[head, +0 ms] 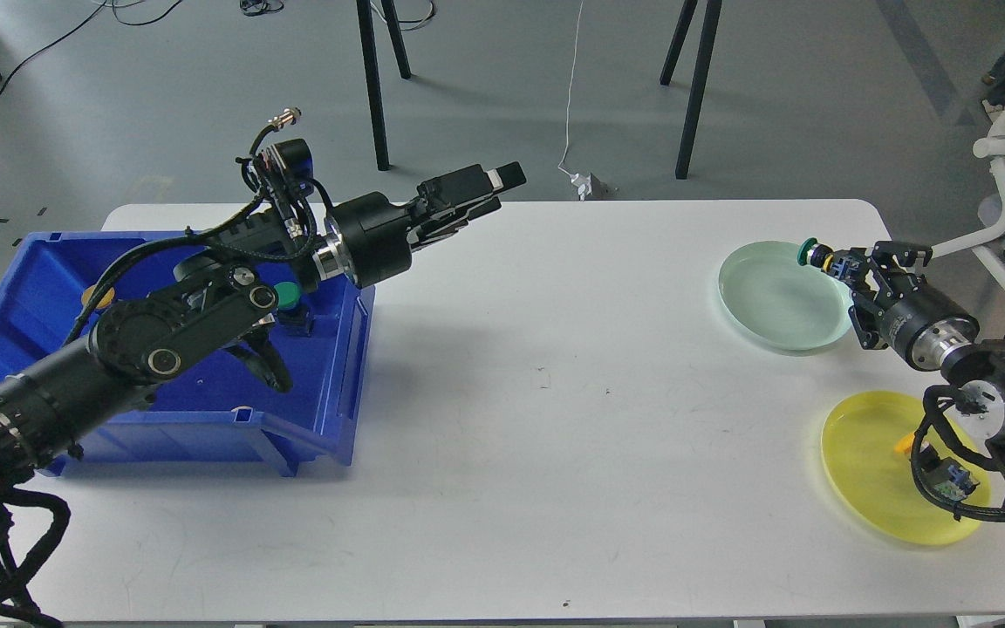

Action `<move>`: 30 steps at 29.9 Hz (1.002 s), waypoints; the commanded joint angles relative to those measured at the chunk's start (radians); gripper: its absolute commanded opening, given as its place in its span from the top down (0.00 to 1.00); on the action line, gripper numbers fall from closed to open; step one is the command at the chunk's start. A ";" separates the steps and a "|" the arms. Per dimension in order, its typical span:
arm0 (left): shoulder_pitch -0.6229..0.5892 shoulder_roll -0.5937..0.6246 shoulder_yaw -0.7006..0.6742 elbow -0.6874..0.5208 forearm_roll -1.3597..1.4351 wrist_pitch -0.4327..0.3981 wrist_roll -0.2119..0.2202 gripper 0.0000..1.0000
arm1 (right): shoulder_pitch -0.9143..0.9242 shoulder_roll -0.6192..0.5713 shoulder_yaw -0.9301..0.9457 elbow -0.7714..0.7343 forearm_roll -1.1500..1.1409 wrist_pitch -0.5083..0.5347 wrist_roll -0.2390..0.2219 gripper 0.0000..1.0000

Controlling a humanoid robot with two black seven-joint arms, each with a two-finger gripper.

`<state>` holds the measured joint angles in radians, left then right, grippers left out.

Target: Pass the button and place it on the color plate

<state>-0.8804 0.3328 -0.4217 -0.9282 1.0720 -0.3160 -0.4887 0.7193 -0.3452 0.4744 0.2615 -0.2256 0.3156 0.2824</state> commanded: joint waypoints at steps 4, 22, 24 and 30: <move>0.000 0.000 0.000 0.000 0.000 0.000 0.000 0.21 | 0.008 0.026 -0.017 -0.031 -0.001 -0.013 -0.005 0.99; 0.000 0.000 0.000 0.000 0.000 -0.001 0.000 0.21 | 0.008 0.045 -0.034 -0.030 0.003 -0.021 -0.012 0.59; 0.000 0.000 0.000 0.000 0.000 0.000 0.000 0.21 | 0.008 0.048 -0.031 -0.030 0.003 -0.021 -0.012 0.55; 0.001 0.000 0.000 0.002 -0.001 0.000 0.000 0.20 | 0.009 0.048 -0.025 -0.030 0.006 -0.027 -0.012 0.45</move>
<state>-0.8796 0.3329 -0.4219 -0.9271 1.0722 -0.3164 -0.4887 0.7286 -0.2978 0.4458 0.2317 -0.2212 0.2895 0.2700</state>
